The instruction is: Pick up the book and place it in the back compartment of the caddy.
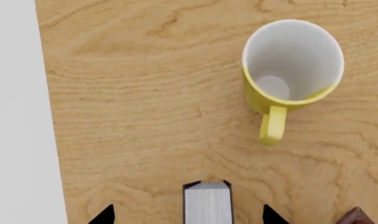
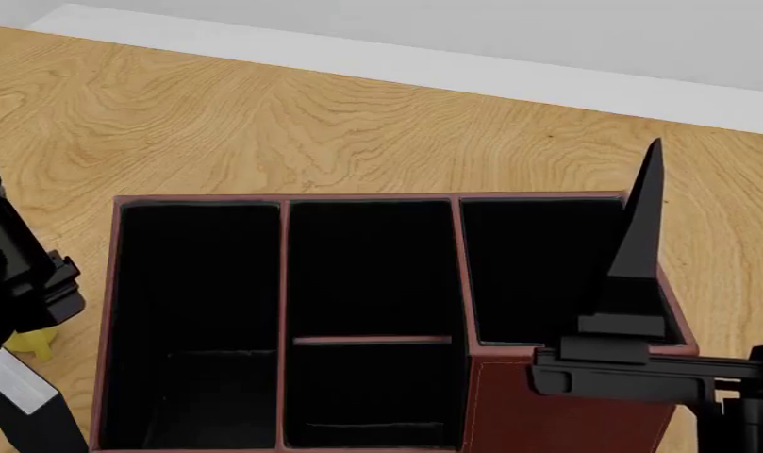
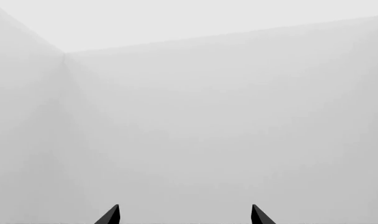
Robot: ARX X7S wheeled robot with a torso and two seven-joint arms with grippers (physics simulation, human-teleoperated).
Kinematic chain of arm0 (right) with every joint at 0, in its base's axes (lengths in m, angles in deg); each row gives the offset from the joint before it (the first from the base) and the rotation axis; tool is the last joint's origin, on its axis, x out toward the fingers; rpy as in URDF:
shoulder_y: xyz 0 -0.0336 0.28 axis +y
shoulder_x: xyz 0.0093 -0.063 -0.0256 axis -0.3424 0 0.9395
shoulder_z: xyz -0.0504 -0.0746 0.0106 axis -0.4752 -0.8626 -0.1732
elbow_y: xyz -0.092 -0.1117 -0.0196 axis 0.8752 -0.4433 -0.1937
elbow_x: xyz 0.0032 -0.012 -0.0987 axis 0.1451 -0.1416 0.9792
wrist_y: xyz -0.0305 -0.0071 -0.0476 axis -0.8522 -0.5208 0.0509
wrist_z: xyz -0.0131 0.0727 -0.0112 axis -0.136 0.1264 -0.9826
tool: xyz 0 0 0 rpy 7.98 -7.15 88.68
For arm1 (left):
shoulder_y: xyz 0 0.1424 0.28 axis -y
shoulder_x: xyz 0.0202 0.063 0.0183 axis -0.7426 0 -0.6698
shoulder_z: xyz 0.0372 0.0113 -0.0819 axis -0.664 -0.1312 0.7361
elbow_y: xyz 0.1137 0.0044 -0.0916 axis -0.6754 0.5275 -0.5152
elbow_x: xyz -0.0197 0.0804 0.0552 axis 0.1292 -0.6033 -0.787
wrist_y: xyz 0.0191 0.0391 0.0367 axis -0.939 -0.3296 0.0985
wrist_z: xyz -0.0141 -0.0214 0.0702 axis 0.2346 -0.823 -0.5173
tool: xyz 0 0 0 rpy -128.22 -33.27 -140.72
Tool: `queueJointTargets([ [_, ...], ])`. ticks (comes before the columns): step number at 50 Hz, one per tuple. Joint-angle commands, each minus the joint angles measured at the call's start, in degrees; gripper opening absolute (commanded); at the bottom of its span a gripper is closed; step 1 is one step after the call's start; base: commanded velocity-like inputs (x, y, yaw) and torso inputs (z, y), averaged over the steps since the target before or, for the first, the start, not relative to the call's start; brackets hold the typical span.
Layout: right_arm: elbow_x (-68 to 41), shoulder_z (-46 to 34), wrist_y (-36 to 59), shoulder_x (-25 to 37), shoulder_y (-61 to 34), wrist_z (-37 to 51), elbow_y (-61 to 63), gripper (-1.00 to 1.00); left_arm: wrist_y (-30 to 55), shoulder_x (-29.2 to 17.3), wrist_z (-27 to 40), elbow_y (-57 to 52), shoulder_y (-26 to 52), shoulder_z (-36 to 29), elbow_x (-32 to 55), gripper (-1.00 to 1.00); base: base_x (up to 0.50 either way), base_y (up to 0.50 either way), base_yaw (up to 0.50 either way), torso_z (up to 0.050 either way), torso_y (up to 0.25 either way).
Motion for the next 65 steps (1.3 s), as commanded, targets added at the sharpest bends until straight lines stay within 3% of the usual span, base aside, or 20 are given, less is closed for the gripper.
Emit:
queueJointTargets([
  [1, 1.16, 0.08, 0.76, -1.0, -0.17, -0.34, -0.01, 1.0, 0.18, 0.91, -1.74, 0.57, 0.25, 0.52, 1.61, 1.0, 0.0, 0.0, 0.0, 0.0, 0.0],
  [65, 1.77, -2.96, 0.21, -0.23, -1.35, 0.21, -1.22, 1.0, -0.62, 1.26, -4.63, 0.57, -5.69, 2.23, 1.77, 1.0, 0.0, 0.0, 0.0, 0.0, 0.0],
])
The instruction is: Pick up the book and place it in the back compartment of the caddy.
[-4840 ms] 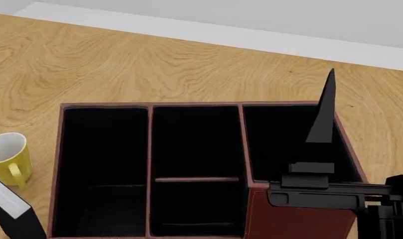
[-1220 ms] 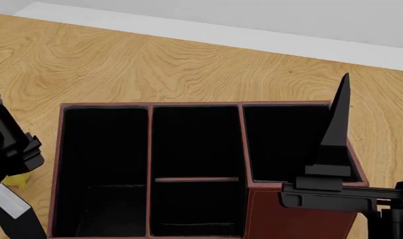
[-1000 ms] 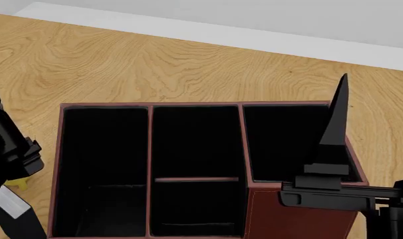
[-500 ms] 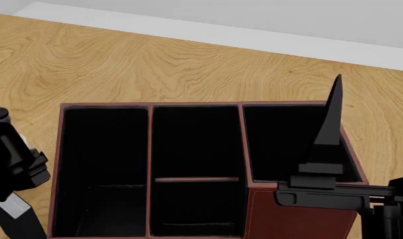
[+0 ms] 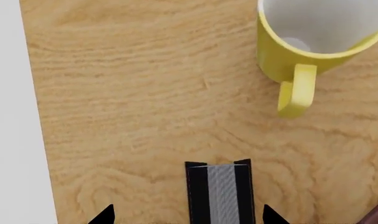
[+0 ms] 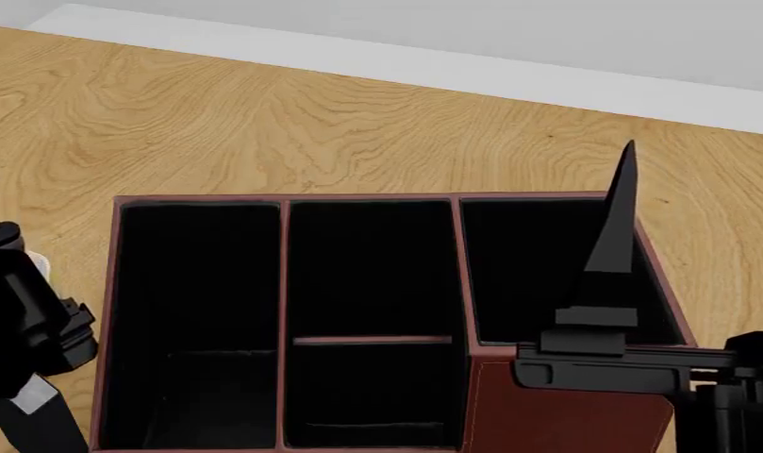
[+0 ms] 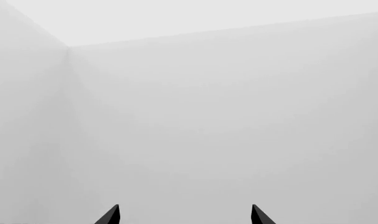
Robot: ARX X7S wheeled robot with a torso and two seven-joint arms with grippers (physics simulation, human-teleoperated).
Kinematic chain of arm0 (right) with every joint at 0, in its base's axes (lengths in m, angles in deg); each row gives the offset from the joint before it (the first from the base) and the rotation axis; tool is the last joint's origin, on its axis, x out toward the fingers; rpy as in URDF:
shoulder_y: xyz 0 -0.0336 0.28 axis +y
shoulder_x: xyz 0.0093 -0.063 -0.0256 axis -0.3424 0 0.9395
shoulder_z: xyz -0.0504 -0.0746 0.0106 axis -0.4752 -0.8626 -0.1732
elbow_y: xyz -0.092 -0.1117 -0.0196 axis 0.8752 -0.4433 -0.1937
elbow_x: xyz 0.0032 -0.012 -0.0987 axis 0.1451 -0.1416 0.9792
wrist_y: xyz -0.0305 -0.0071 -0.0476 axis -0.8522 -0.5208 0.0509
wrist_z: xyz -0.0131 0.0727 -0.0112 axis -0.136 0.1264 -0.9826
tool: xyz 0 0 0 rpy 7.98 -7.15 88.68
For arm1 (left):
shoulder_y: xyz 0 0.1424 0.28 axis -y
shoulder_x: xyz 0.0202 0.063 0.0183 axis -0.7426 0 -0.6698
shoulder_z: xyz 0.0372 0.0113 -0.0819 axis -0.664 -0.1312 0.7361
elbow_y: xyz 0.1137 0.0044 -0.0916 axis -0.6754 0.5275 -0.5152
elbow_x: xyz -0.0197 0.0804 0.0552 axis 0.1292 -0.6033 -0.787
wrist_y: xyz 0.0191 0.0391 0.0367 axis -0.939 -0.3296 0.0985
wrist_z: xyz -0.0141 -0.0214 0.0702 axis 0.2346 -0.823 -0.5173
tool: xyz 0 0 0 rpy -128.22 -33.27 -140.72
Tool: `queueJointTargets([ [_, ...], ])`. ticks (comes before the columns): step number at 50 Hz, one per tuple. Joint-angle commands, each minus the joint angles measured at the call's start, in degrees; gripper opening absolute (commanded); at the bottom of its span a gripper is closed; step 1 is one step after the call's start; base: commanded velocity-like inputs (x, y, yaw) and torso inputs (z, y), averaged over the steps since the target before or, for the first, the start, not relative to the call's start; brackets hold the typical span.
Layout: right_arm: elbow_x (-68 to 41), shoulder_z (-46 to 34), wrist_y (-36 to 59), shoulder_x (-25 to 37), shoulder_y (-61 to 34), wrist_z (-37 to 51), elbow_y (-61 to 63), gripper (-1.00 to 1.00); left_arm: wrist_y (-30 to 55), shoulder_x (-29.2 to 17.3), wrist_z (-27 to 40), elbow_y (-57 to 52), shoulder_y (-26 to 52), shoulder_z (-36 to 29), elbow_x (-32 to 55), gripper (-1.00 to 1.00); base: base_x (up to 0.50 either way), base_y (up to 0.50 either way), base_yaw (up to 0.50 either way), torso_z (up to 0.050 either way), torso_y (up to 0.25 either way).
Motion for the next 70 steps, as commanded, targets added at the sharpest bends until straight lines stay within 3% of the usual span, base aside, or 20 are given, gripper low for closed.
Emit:
queueJointTargets([
  [1, 0.84, 0.35, 0.99, -0.94, -0.11, -0.24, 0.82, 1.0, 1.01, 0.97, -2.29, 0.57, -0.15, 2.01, 1.32, 1.0, 0.0, 0.0, 0.0, 0.0, 0.0],
  [7, 0.59, 0.49, 1.02, -0.8, -0.07, -0.03, 0.93, 1.0, 0.64, 1.01, -1.2, 0.58, -0.87, 1.55, 1.06, 1.0, 0.0, 0.0, 0.0, 0.0, 0.0],
  [8, 0.64, 0.44, 1.0, -0.78, -0.06, -0.03, 0.92, 1.0, 0.99, 1.05, -1.55, 0.58, -0.95, 1.18, 0.95, -1.0, 0.0, 0.0, 0.0, 0.0, 0.0],
  [27, 0.46, -0.08, 1.04, -0.56, -0.45, 0.29, 0.86, 1.0, -3.9, 0.2, 1.91, 0.57, 0.36, 2.9, 1.34, -1.0, 0.0, 0.0, 0.0, 0.0, 0.0],
  [38, 0.33, -0.45, 1.17, -0.45, -0.79, 0.56, 0.86, 1.0, -4.64, -1.44, 1.74, 0.57, 3.51, -4.43, -1.23, -1.0, 0.0, 0.0, 0.0, 0.0, 0.001],
  [56, -0.07, 0.03, 0.72, -0.01, -0.25, 0.93, 1.24, 1.0, -6.36, -3.94, 0.0, 0.04, 10.05, -10.17, -1.44, -1.0, 0.0, 0.0, 0.0, 0.0, 0.001],
  [60, -0.12, 0.03, 0.79, 0.11, -0.25, 1.13, 1.46, 1.0, 7.72, -0.08, -2.83, -23.01, 5.29, -11.21, -1.82, -1.0, 0.0, 0.0, 0.0, 0.0, 0.0],
  [70, -0.28, -0.38, 1.01, 0.24, -0.57, 1.44, 1.64, 1.0, 18.75, 2.08, -5.43, -39.72, 3.48, -12.53, -0.87, -1.0, 0.0, 0.0, 0.0, 0.0, 0.001],
])
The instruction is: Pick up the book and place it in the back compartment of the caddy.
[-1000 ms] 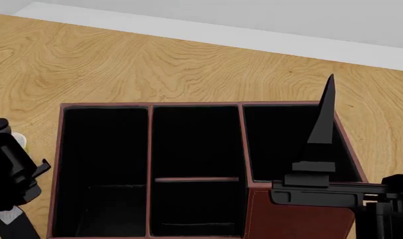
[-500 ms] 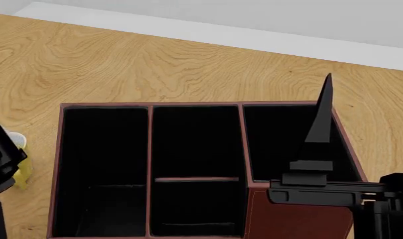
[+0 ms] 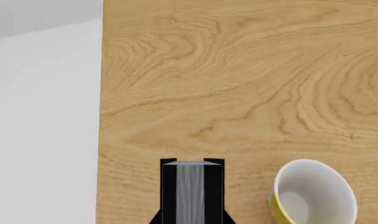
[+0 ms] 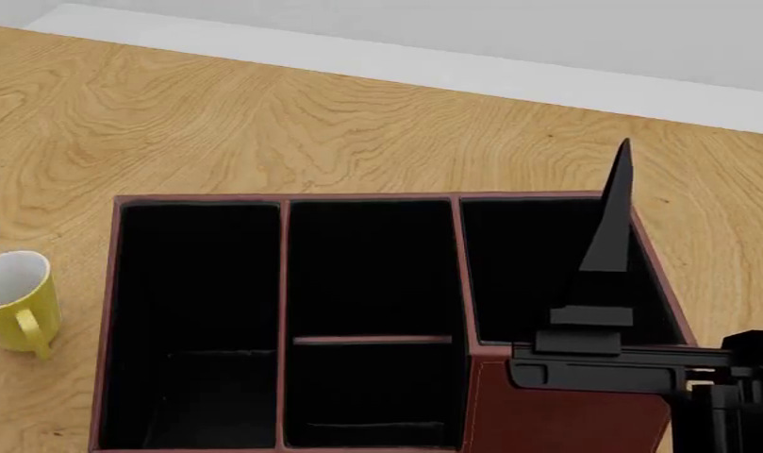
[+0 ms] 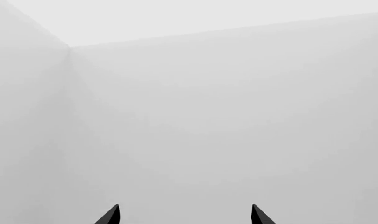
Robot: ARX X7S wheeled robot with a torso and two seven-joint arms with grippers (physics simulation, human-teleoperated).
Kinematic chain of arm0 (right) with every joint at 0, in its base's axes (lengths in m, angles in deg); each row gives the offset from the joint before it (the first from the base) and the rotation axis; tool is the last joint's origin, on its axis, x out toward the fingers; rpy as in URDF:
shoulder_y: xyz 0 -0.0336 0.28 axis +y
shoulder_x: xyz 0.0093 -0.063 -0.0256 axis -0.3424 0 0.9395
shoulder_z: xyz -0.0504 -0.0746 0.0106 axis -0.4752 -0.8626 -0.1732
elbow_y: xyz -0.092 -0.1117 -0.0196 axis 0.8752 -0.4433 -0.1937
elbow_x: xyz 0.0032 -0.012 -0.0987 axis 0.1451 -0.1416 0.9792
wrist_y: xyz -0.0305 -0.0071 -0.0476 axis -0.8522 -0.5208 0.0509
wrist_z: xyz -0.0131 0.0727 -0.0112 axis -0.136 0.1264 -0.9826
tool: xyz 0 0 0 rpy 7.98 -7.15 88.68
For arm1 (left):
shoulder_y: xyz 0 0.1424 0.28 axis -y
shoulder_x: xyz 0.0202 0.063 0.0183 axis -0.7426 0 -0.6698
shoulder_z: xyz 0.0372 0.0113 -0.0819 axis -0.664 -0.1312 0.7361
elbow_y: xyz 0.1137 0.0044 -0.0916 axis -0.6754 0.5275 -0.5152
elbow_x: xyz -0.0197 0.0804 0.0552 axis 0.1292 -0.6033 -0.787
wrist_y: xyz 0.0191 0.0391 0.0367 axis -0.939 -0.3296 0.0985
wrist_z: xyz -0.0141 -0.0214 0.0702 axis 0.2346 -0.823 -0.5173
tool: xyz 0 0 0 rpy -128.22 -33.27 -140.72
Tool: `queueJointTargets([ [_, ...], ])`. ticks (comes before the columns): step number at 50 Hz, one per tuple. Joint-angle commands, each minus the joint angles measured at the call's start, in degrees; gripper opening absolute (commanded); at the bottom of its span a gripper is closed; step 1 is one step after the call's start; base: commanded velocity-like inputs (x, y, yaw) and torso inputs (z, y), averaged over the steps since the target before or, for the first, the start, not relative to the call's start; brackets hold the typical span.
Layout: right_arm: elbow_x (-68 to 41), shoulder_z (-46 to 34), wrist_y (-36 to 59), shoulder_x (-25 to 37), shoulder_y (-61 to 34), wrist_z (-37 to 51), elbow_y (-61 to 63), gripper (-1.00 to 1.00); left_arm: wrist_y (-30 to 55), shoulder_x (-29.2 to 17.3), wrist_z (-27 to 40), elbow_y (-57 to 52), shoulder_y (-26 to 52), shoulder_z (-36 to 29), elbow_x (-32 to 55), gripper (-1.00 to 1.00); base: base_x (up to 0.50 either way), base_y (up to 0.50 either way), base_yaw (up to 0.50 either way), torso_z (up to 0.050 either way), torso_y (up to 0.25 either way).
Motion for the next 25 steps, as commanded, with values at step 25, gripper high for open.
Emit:
queueJointTargets([
  [25, -0.06, 0.8, 0.79, -0.48, 0.02, 0.5, 1.23, 1.0, 22.44, 6.75, 0.31, -40.65, -0.36, -2.3, 11.53, -1.0, 0.0, 0.0, 0.0, 0.0, 0.001],
])
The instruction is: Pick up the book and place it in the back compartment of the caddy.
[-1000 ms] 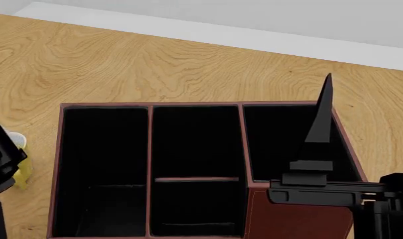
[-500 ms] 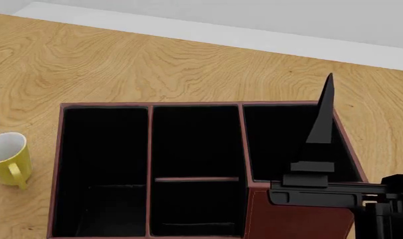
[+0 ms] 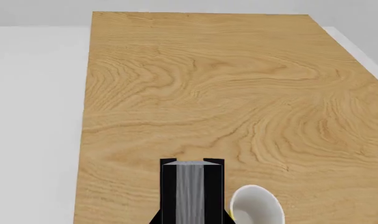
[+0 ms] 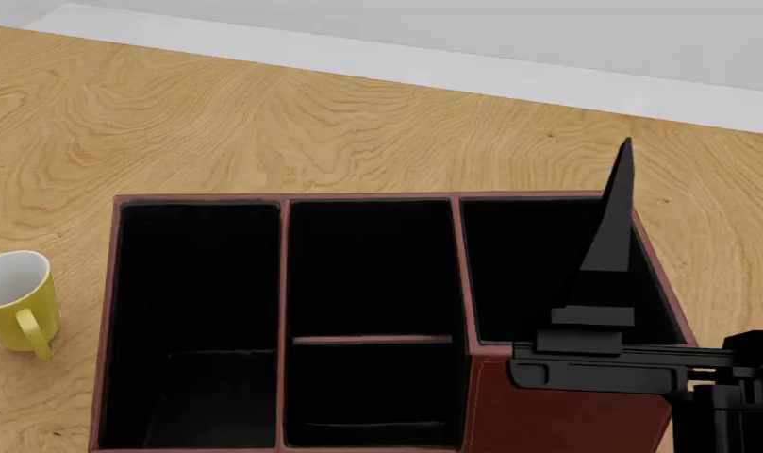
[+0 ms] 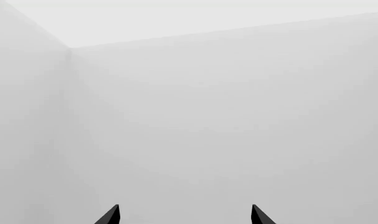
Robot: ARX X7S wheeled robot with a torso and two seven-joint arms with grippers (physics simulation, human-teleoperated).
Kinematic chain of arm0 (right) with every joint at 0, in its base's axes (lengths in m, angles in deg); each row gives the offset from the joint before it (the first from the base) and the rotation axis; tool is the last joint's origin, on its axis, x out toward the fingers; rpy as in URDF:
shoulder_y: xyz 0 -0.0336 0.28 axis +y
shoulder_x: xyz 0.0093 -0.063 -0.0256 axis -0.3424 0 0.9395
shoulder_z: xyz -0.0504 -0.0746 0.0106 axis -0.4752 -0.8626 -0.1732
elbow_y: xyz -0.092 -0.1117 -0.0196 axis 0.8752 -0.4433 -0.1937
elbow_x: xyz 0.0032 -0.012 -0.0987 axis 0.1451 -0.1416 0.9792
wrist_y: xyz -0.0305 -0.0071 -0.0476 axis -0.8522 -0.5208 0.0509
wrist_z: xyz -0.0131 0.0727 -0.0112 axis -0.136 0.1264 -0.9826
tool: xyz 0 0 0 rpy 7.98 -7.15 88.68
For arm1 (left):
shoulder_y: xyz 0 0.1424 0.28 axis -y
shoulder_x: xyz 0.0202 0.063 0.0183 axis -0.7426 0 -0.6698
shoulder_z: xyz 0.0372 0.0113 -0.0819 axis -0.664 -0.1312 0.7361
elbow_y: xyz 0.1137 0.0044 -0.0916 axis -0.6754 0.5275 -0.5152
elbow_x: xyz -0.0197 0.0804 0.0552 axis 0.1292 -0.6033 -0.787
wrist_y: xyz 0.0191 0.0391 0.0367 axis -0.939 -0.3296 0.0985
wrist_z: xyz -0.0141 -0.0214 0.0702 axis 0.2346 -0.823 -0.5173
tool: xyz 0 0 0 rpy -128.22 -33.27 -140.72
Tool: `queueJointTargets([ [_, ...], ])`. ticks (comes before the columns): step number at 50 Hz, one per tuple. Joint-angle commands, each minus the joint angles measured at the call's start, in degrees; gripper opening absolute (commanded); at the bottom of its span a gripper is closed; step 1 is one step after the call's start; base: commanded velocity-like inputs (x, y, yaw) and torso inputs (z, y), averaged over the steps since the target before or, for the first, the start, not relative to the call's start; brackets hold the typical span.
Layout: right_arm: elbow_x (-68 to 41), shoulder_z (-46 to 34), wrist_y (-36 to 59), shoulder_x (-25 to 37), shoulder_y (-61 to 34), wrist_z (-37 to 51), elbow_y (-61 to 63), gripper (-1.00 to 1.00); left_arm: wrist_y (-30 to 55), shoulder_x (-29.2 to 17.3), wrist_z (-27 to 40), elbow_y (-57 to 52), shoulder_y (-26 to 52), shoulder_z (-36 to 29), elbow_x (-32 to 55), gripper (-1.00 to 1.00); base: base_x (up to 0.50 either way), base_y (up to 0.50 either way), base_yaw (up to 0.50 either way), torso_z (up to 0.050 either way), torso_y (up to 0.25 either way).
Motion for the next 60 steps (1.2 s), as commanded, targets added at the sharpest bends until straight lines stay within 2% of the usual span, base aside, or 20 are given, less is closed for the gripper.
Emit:
queueJointTargets([
  [1, 0.42, 0.88, 1.05, -0.86, 0.05, 0.01, 1.15, 1.0, 5.71, 1.68, -1.07, -10.3, 0.44, -2.78, 7.06, -1.0, 0.0, 0.0, 0.0, 0.0, 0.0],
  [4, 0.41, 0.68, 1.16, -0.83, -0.13, 0.1, 1.15, 1.0, 8.46, 1.57, -2.36, -12.64, 0.93, -4.2, 9.84, -1.0, 0.0, 0.0, 0.0, 0.0, 0.003],
  [7, 0.55, 0.42, 1.13, -0.82, -0.21, 0.1, 1.09, 1.0, 12.82, 1.38, -4.41, -16.8, 1.61, -8.23, 12.55, -1.0, 0.0, 0.0, 0.0, 0.0, 0.0],
  [8, 0.62, 0.33, 1.11, -0.82, -0.24, 0.1, 1.05, 1.0, 13.22, -0.34, -6.42, -18.29, 1.09, -13.75, 13.05, -1.0, 0.0, 0.0, 0.0, 0.0, 0.0],
  [19, 0.68, -0.49, 1.39, -0.73, -0.7, 0.35, 1.22, 1.0, 20.09, -0.58, -6.76, -26.02, 5.58, -16.11, 17.07, -1.0, 0.0, 0.0, 0.0, 0.0, 0.002],
  [21, 0.75, -0.69, 1.38, -0.75, -0.78, 0.35, 1.15, 1.0, 16.91, -2.88, -7.5, -28.4, 4.82, -22.44, 16.69, -1.0, 0.0, 0.0, 0.0, 0.0, 0.0],
  [24, 0.71, -0.83, 1.53, -0.69, -0.95, 0.47, 1.18, 1.0, 17.15, -3.13, -8.22, -29.81, 4.85, -23.57, 17.57, -1.0, 0.0, 0.0, 0.0, 0.005, 0.003],
  [25, 0.7, -0.84, 1.52, -0.68, -0.95, 0.49, 1.18, 1.0, 15.74, -4.41, -9.33, -30.46, 5.52, -26.6, 17.76, -1.0, 0.0, 0.0, 0.0, 0.0, 0.0],
  [27, 0.65, -0.79, 1.51, -0.6, -0.91, 0.55, 1.22, 1.0, 15.38, -5.09, -9.95, -30.88, 6.09, -28.35, 18.02, -1.0, 0.0, 0.0, 0.0, 0.0, 0.0],
  [29, 0.54, -0.66, 1.46, -0.55, -0.84, 0.62, 1.27, 1.0, 18.18, -5.09, -12.4, -30.08, 7.74, -28.17, 20.41, -1.0, 0.0, 0.0, 0.0, 0.0, 0.0],
  [38, 0.26, -0.39, 1.39, -0.29, -0.69, 0.93, 1.45, 1.0, 19.64, -6.39, -18.54, -28.23, 10.37, -30.47, 25.49, -1.0, 0.0, 0.0, 0.0, 0.0, 0.001],
  [49, 0.12, -0.56, 1.43, -0.1, -0.84, 1.23, 1.38, 1.0, 15.01, -7.93, -23.82, -31.05, 10.38, -33.54, 29.3, -1.0, 0.0, 0.0, 0.0, 0.0, 0.002],
  [53, 0.24, -0.7, 1.25, -0.13, -0.82, 1.19, 1.08, 1.0, 10.61, -12.03, -26.8, -30.75, 11.37, -44.77, 26.92, -1.0, 0.0, 0.0, 0.0, 0.0, 0.002],
  [60, 0.52, -1.21, 1.13, -0.17, -1.03, 1.15, 0.63, 1.0, 7.43, -13.88, -31.36, -27.63, 14.28, -49.72, 26.86, -1.0, 0.0, 0.0, 0.0, 0.0, 0.001],
])
